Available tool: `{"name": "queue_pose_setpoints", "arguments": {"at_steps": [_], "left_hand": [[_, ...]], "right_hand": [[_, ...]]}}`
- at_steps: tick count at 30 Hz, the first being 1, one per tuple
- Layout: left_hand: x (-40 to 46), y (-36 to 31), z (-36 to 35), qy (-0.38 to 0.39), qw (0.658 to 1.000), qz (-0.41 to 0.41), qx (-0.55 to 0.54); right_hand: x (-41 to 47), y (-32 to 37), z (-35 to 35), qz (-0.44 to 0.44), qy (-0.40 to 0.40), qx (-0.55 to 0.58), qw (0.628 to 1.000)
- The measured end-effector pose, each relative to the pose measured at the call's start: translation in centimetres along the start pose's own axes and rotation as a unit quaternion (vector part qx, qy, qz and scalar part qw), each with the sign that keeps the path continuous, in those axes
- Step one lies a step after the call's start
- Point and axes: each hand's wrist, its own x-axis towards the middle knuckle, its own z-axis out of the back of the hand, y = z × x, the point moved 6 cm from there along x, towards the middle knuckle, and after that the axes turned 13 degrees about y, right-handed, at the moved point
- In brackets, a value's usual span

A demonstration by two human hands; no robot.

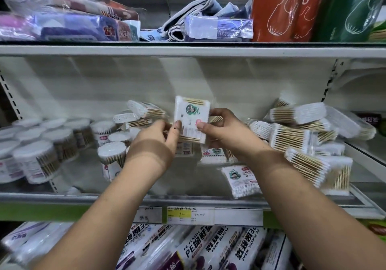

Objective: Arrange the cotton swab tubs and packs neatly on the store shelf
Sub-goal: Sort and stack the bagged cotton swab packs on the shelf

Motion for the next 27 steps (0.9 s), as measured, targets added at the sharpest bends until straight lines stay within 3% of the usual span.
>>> {"name": "queue_pose_setpoints", "arguments": {"at_steps": [2, 5, 9, 15, 20, 27], "left_hand": [[-0.4, -0.8, 0.7, -0.01, 0.988, 0.023, 0.153], [-0.4, -0.9, 1.1, -0.008, 0.982, 0.028, 0.185], [-0.3, -0.7, 0.0, 0.026, 0.982, 0.019, 0.184], [-0.2, -0.1, -1.1, 0.052, 0.982, 0.004, 0.184], [0.0, 0.0, -1.8, 0.056, 0.978, -0.005, 0.201], [0.0, -0.9, -2.8, 0.091, 0.965, 0.0, 0.245]], "right_hand": [[0.0, -0.3, 0.1, -0.007, 0.008, -0.065, 0.998], [0.7, -1.0, -0.3, -0.01, 0.027, -0.206, 0.978], [1.5, -0.4, -2.5, 0.06, 0.031, -0.386, 0.92], [2.2, -0.3, -1.8, 0.059, 0.012, -0.371, 0.927], [2.2, -0.7, -1.5, 0.028, -0.006, -0.425, 0.905], [1.0, 0.0, 0.4, 0.009, -0.002, -0.395, 0.919]]}}
